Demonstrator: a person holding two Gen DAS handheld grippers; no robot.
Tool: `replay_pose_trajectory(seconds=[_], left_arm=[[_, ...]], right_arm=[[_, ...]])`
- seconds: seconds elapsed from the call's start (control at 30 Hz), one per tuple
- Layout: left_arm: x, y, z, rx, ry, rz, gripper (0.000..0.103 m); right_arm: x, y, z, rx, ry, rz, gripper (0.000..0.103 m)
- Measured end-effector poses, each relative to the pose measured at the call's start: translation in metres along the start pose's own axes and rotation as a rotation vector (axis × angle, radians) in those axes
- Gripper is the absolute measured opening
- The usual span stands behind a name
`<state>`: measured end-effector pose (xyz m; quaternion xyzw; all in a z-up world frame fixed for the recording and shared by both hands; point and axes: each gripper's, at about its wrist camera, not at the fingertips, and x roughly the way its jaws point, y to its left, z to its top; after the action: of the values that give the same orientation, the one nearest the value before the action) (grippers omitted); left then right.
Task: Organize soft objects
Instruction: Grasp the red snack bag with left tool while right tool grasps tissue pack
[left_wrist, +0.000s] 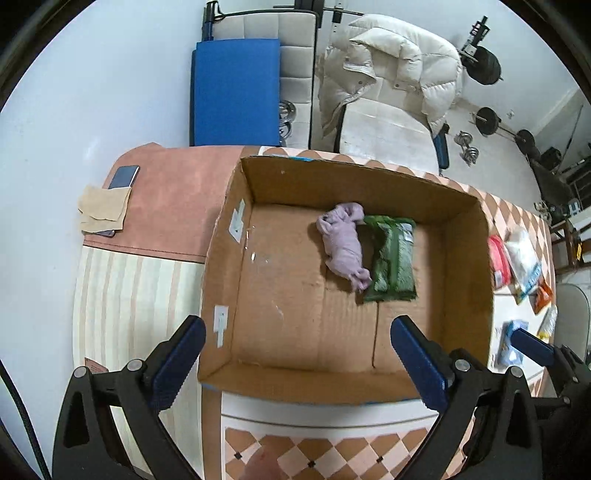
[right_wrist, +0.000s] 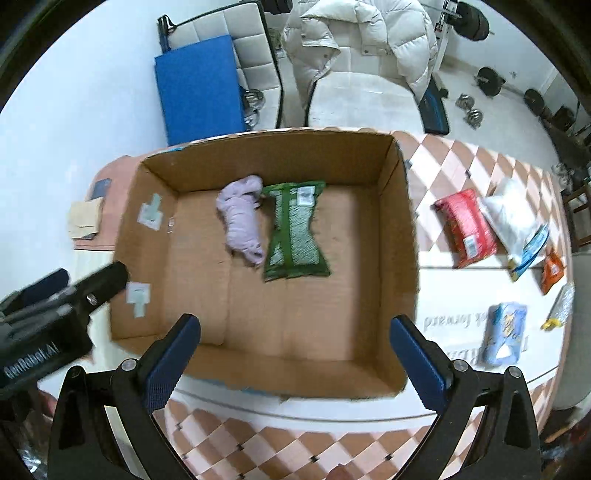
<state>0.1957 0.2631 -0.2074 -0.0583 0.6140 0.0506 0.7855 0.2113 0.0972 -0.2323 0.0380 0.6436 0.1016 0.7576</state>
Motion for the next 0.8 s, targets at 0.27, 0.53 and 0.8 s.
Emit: replay_pose_trajectory(seconds=[0.27, 0.53, 0.8], left_arm=[[-0.041, -0.065, 0.006, 0.119, -0.05, -0.004, 0.103], [-0.012, -0.21, 0.046, 0.27, 0.073, -0.068, 0.103], [0.113, -0.34, 0.08, 0.241, 0.384, -0.178, 0.103]], right_arm=[[-0.037, -0.06, -0.013, 0.098, -0.025, 0.026, 0.103], [-0.051, -0.219, -0.028, 0.347, -0.032, -0.117, 0.103], [0.022, -0.342, -0.046, 0.539, 0.092, -0.145, 0.103]])
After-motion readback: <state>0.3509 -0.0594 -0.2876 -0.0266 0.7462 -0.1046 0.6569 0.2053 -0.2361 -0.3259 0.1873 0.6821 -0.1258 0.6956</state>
